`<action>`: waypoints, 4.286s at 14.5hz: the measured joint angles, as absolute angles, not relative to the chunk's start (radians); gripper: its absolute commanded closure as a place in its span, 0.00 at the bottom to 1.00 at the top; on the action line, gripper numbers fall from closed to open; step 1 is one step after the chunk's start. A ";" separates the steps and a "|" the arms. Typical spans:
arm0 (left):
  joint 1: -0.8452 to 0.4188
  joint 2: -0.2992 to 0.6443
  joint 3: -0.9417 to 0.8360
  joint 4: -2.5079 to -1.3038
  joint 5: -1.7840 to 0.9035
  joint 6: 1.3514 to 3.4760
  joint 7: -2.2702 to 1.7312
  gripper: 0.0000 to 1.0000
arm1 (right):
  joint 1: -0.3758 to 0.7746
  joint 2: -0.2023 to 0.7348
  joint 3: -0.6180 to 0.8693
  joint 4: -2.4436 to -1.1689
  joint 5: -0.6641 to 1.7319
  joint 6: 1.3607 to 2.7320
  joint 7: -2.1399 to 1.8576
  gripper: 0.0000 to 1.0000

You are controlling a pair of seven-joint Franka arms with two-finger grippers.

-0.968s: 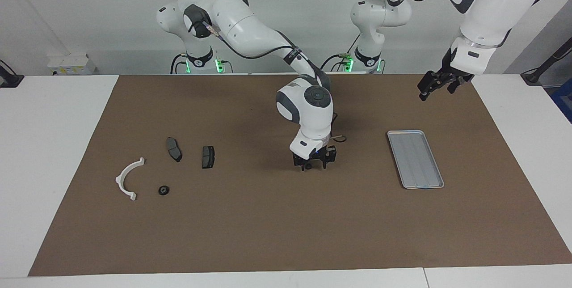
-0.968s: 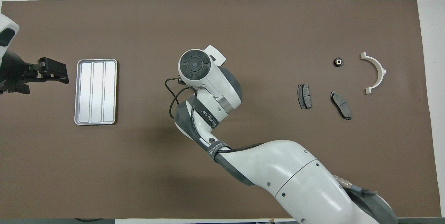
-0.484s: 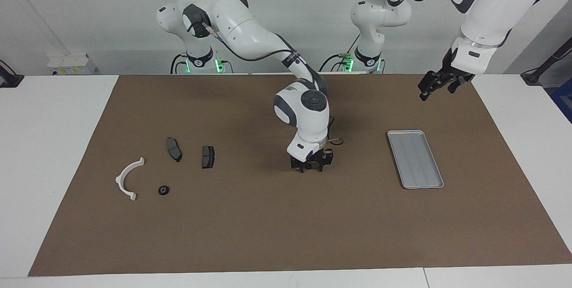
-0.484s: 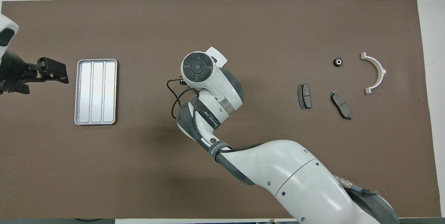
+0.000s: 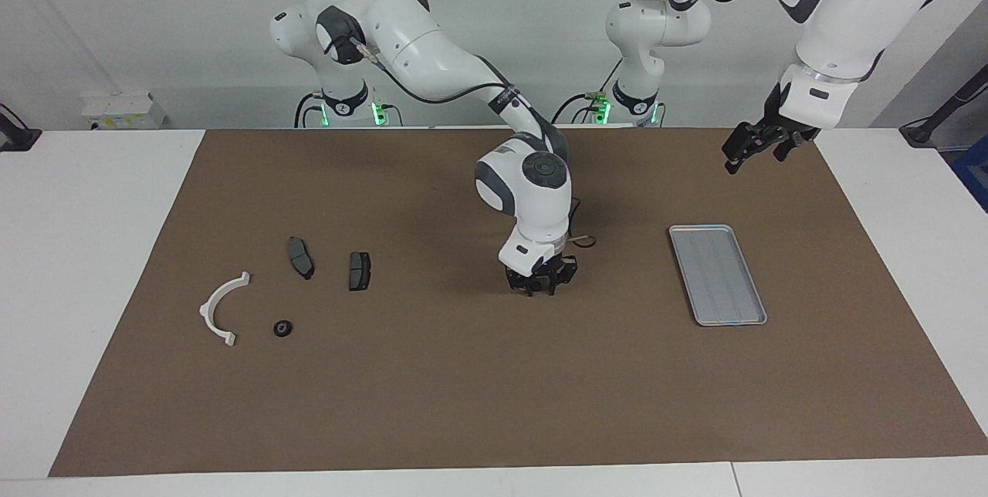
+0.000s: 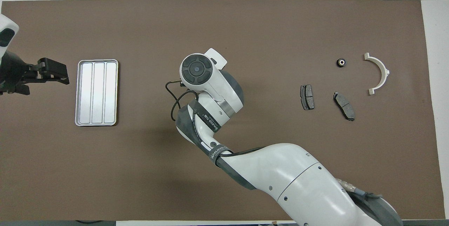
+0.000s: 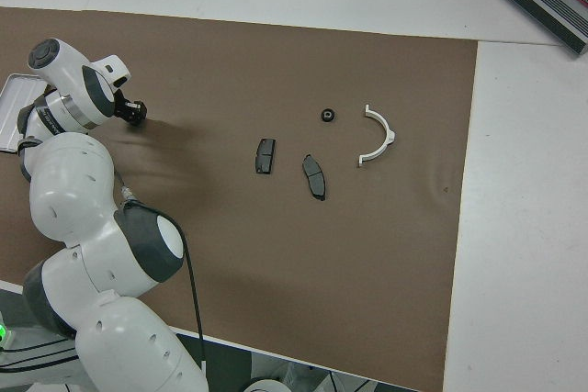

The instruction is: Place bearing gear from tray to pile

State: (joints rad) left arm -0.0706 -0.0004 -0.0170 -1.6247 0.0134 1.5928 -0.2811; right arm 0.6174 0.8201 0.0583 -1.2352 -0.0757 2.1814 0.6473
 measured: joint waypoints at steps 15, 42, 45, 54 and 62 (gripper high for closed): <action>-0.071 0.000 -0.017 -1.625 0.013 1.593 -0.281 0.00 | 0.293 0.670 0.066 -1.237 -0.049 1.989 0.177 1.00; -0.071 0.000 -0.017 -1.625 0.013 1.593 -0.281 0.00 | -0.018 0.523 0.080 -1.711 -0.037 2.237 -0.296 1.00; -0.071 0.000 -0.017 -1.625 0.013 1.593 -0.281 0.00 | -0.018 0.522 0.082 -1.716 -0.036 2.242 -0.278 0.00; -0.071 0.000 -0.017 -1.625 0.013 1.593 -0.281 0.00 | 0.024 0.450 0.086 -1.654 -0.036 2.168 -0.112 0.00; -0.071 0.000 -0.017 -1.625 0.013 1.593 -0.281 0.00 | -0.006 0.208 0.071 -1.534 -0.036 1.813 -0.042 0.00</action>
